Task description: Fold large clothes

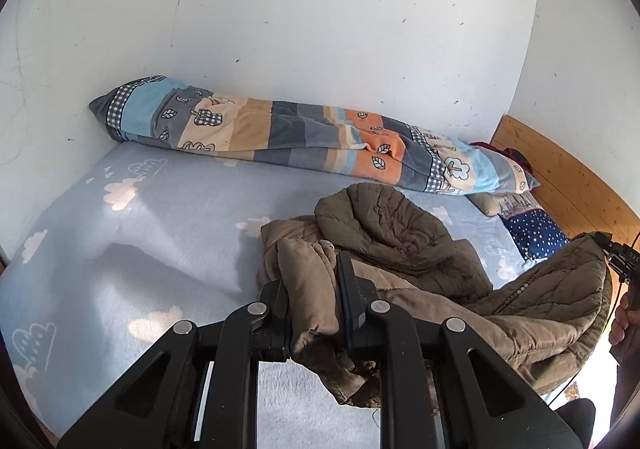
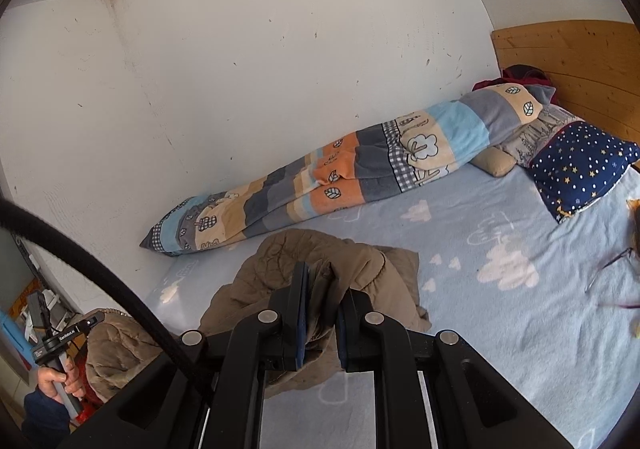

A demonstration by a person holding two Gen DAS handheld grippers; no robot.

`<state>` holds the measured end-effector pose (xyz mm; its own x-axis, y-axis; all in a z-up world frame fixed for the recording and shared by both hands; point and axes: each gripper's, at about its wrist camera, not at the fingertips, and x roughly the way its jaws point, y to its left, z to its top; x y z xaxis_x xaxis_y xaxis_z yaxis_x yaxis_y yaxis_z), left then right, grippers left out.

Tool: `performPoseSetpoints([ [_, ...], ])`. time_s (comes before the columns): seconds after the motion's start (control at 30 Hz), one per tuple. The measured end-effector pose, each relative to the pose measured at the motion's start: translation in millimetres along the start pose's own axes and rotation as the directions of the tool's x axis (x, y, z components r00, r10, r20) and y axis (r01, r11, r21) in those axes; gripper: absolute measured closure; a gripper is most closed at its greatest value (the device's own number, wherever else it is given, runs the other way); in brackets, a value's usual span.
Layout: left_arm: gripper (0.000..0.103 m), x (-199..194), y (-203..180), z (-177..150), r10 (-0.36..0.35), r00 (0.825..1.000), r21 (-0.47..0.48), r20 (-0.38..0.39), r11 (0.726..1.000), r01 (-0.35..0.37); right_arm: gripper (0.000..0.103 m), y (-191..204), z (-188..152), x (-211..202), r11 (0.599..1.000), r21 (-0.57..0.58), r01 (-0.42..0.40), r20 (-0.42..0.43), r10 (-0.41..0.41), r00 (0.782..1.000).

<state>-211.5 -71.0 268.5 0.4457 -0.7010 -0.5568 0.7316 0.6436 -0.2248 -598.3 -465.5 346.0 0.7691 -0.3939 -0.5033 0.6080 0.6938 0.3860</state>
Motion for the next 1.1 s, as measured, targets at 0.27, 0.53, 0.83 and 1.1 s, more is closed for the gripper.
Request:
performPoseSetpoints([
  [0.27, 0.086, 97.2, 21.6, 53.9, 0.051, 0.998, -0.074, -0.025, 0.996, -0.053, 0.091, -9.1, 49.8, 93.7, 0.994, -0.053, 0.097, -0.006, -0.098, 0.995],
  [0.53, 0.085, 223.8, 21.7, 99.9, 0.146, 0.986, -0.012, -0.079, 0.989, -0.147, 0.091, -52.7, 69.3, 214.2, 0.974, -0.055, 0.218, -0.065, -0.221, 0.973],
  [0.83, 0.084, 349.8, 37.4, 77.5, 0.223, 0.938, -0.037, -0.266, 0.97, -0.241, 0.091, -101.5, 43.3, 339.8, 0.945, -0.117, 0.306, -0.189, -0.324, 0.927],
  [1.1, 0.078, 373.6, 59.8, 81.7, 0.112, 0.915, -0.184, -0.388, 0.963, -0.196, 0.082, -149.9, 27.3, 378.3, 0.959, 0.083, 0.27, -0.389, -0.218, 0.895],
])
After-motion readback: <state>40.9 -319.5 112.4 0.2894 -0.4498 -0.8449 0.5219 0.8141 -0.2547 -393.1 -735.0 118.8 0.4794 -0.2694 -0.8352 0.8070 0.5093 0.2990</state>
